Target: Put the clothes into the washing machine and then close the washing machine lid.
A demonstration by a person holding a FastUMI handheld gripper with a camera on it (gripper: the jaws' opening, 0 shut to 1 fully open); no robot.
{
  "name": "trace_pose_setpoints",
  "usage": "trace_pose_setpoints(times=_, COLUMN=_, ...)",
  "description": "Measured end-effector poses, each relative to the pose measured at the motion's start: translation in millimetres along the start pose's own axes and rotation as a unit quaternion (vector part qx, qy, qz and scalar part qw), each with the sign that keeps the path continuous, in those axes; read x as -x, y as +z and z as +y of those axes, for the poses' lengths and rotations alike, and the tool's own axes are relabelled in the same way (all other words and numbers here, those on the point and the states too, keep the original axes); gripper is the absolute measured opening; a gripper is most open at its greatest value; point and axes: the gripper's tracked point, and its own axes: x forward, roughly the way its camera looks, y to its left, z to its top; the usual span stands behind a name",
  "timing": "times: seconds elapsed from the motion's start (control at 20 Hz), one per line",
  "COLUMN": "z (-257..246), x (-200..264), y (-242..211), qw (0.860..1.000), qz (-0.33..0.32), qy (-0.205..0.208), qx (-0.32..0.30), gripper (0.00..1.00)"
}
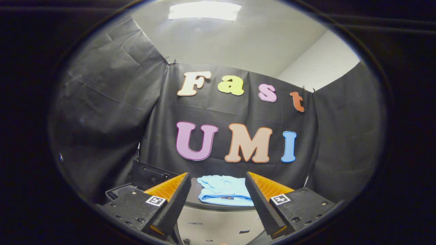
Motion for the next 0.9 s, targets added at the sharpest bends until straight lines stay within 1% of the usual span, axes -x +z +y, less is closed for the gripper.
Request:
trace_pose_setpoints(times=0.25, z=4, x=-6, y=-6, qw=1.000, qz=0.006, qy=0.007, qx=-0.004, gripper=0.96)
trace_pose_setpoints(times=0.45, z=7, x=-30, y=-13, qw=1.000, qz=0.015, qy=0.012, qx=-0.002, gripper=0.96)
trace_pose_setpoints(times=0.65, z=3, x=-70, y=-29, qw=0.999, qz=0.036, qy=0.006, qx=-0.012, gripper=0.96)
trace_pose_setpoints(times=0.9, z=-16, x=-131, y=-69, qw=0.995, qz=0.094, qy=-0.014, qx=0.011, gripper=0.96)
